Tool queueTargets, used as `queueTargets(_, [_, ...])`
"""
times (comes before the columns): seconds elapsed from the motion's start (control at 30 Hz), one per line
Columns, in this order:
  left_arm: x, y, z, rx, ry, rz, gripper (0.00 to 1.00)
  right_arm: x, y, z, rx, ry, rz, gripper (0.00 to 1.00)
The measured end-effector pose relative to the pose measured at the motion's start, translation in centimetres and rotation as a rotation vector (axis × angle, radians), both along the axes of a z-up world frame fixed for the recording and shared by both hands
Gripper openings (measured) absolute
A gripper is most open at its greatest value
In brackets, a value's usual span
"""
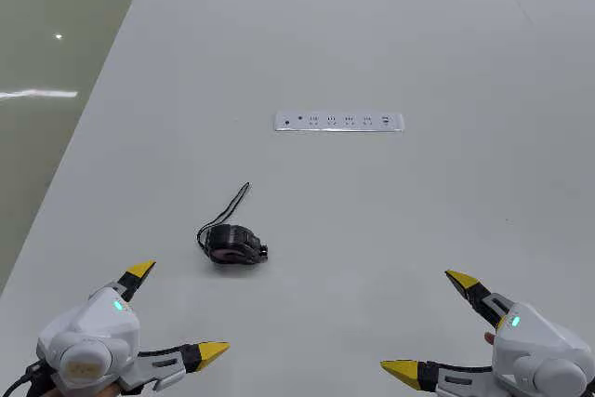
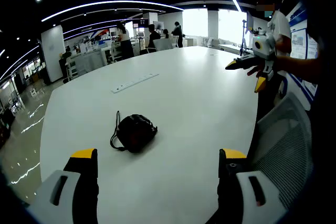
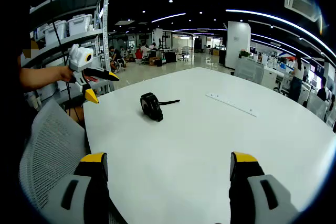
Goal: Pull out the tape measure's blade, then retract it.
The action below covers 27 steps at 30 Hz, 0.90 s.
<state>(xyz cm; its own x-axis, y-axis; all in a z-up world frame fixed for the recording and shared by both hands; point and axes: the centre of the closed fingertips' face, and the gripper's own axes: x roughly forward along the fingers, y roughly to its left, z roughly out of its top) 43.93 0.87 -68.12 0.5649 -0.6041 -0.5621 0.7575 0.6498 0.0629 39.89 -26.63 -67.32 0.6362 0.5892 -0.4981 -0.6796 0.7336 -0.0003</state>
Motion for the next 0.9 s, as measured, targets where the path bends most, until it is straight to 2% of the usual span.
queueTargets(0.53, [0.4,0.1,0.0,0.012,-0.004,-0.011,0.93,-0.1,0.0,-0.2,-0.005,0.008,0.020,0.95])
queueTargets(0.77, [1.0,0.2,0.0,0.027,-0.010,-0.030,0.90,0.5,0.1,0.3,-0.013,-0.037,0.053,0.91])
queueTargets(0.9, [1.5,0.3,0.1,0.042,-0.017,-0.050,0.87,1.0,0.1,0.4,-0.021,-0.046,0.071,0.89])
